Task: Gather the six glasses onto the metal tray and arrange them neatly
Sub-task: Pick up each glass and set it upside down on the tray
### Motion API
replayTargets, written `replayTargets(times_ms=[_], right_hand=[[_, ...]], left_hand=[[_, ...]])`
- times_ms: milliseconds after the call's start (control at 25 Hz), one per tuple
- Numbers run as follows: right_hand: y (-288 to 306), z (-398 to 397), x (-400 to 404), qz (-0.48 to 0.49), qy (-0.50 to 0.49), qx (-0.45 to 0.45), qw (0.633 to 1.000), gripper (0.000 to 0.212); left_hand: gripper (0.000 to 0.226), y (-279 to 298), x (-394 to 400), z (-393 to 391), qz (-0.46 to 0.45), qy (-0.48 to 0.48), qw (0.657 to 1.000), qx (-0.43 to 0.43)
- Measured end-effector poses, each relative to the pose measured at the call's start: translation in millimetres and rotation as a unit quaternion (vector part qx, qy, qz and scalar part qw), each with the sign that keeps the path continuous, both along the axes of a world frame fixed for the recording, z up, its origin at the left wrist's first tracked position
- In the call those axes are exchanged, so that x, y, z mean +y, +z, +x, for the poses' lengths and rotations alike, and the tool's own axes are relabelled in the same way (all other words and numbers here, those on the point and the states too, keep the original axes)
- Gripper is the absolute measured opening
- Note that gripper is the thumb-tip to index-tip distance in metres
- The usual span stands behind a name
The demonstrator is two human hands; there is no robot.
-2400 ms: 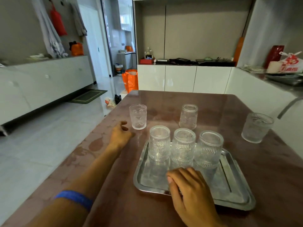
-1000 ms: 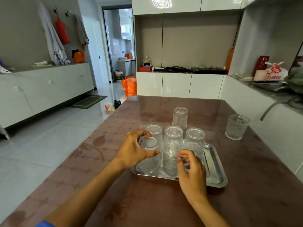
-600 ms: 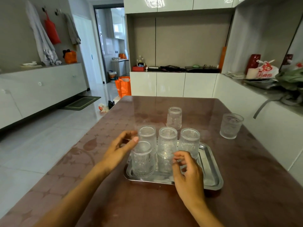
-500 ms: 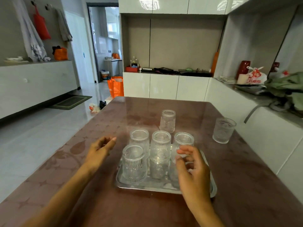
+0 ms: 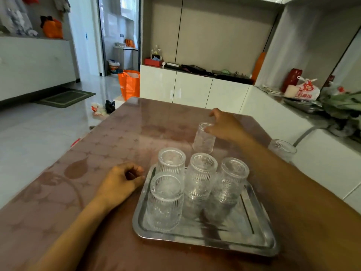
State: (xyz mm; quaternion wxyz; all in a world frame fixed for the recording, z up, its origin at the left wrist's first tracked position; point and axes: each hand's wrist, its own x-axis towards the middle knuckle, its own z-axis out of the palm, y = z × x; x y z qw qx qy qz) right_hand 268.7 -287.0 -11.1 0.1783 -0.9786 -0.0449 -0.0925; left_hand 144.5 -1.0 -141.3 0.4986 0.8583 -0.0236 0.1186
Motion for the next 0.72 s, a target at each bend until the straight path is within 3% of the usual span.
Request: replayTargets(times_ms=[120,240,440,560,720], right_hand=[[-30,37,4,0.002,-0.020,0.083,0.996,0.065],[-44,49,3,0.101,-0.042,0.055,0.992,0.054],[-44,43,7,0.146,-0.063,0.011,0.987,0.043],[-17,25,11,0.195,-0.061,-0.024,0.978,0.044],[51,-46,-4,0.275,-0.013,-0.142,0.951,0.043]], left_hand=[[0.004,-2,0,-1,-0.014,-0.017,1.000,-0.015],[0.007,-4,1,1,-0.019,-0.031,0.999,-0.014],[0.009,-2,0,-2,-0.019,-0.043,0.999,-0.010],[0.007,1,0,-2,-0.022,-0.038,0.999,0.001],[0.003,2,-1,-4,-0.018,-0.044,0.999,0.014]])
